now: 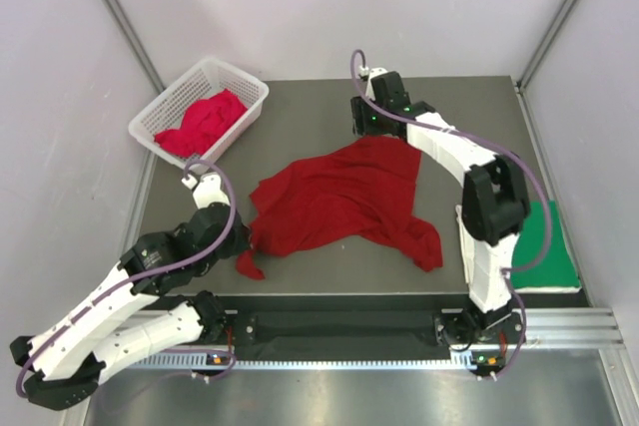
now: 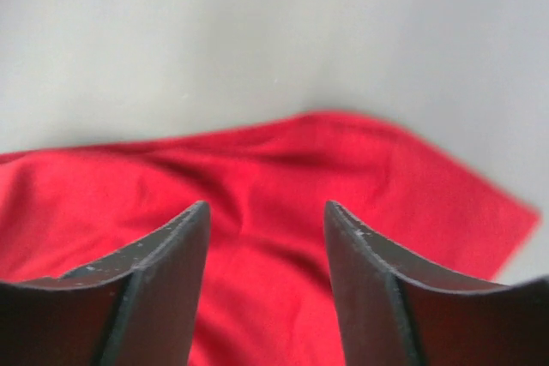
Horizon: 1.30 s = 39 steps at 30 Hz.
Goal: Fold and stack the t-shirts
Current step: Flatten the tshirt out
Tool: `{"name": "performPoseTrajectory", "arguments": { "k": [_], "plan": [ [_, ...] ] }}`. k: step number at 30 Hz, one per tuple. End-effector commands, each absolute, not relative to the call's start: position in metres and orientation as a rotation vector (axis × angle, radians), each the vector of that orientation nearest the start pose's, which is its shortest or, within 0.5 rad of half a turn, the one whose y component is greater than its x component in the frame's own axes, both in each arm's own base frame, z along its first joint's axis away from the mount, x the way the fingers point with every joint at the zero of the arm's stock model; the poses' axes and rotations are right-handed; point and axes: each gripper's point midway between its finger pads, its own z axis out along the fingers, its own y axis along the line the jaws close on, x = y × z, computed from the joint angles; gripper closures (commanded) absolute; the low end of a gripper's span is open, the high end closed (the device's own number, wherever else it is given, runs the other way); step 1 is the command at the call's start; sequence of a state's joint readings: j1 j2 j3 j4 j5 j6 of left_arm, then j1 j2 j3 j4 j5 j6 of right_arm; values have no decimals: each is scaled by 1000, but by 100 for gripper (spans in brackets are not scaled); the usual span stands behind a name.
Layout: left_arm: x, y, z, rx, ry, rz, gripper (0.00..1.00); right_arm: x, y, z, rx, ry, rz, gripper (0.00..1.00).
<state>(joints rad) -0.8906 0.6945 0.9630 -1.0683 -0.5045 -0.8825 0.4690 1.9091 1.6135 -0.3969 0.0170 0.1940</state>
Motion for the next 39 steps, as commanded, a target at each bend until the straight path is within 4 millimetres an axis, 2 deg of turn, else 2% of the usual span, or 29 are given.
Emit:
{"name": "performPoseTrajectory", "arguments": {
  "k": [1, 4, 5, 6, 7, 8, 9, 10, 12, 13, 16, 18, 20, 21, 23, 25, 28, 29, 31, 32, 34, 35, 36, 37, 38, 39],
  "plan": [
    [166, -121, 220, -201, 2226, -415, 100, 505, 252, 144, -449, 2220, 313, 43],
    [166, -123, 223, -187, 2223, -429, 100, 528, 255, 136, -428, 2220, 285, 40],
    [166, -123, 224, -185, 2220, -433, 100, 534, 255, 111, -427, 2263, 270, 40],
    [165, -123, 225, -186, 2217, -434, 100, 542, 259, 115, -421, 2254, 274, 39],
    [165, -123, 228, -187, 2210, -441, 100, 547, 257, 108, -411, 2262, 246, 39],
    [166, -123, 229, -186, 2207, -445, 100, 551, 255, 88, -409, 2292, 218, 39],
    [165, -122, 230, -185, 2205, -446, 100, 556, 255, 89, -401, 2287, 202, 38],
    [166, -122, 231, -187, 2201, -446, 100, 558, 254, 76, -399, 2306, 184, 38],
    [166, -120, 232, -190, 2192, -442, 100, 562, 253, 71, -399, 2309, 166, 38],
    [167, -120, 233, -194, 2188, -441, 100, 562, 253, 62, -411, 2326, 160, 38],
    [168, -121, 233, -195, 2186, -436, 100, 554, 246, 52, -436, 2366, 117, 40],
    [170, -121, 231, -197, 2188, -428, 100, 543, 239, 46, -461, 2404, 93, 41],
    [172, -123, 228, -193, 2196, -417, 100, 534, 238, 52, -495, 2406, 115, 41],
    [173, -124, 227, -194, 2198, -414, 100, 526, 236, 45, -534, 2425, 112, 42],
    [174, -128, 225, -191, 2204, -417, 100, 521, 236, 52, -564, 2418, 129, 43],
    [175, -131, 222, -186, 2214, -417, 100, 514, 236, 50, -585, 2427, 142, 52],
    [180, -134, 218, -185, 2213, -405, 100, 518, 238, 65, -579, 2390, 153, 84],
    [184, -132, 215, -191, 2205, -365, 100, 525, 241, 78, -568, 2362, 154, 100],
    [197, -133, 219, -214, 2157, -332, 100, 535, 243, 103, -533, 2318, 159, 100],
    [210, -129, 219, -206, 2124, -236, 100, 539, 244, 117, -519, 2295, 156, 100],
    [233, -131, 251, -232, 2033, -186, 100, 554, 245, 179, -453, 2176, 160, 100],
    [247, -137, 251, -175, 2041, -88, 100, 558, 241, 202, -423, 2133, 141, 100],
    [257, -138, 263, -175, 2018, -44, 100, 560, 239, 232, -402, 2076, 147, 100],
    [265, -141, 296, -185, 1978, -47, 100, 553, 234, 270, -345, 2017, 170, 100],
    [274, -148, 296, -163, 2001, 14, 100, 551, 226, 290, -313, 1979, 160, 100],
    [278, -147, 325, -196, 1959, 6, 100, 543, 219, 291, -296, 1987, 151, 100]
  ]
}}
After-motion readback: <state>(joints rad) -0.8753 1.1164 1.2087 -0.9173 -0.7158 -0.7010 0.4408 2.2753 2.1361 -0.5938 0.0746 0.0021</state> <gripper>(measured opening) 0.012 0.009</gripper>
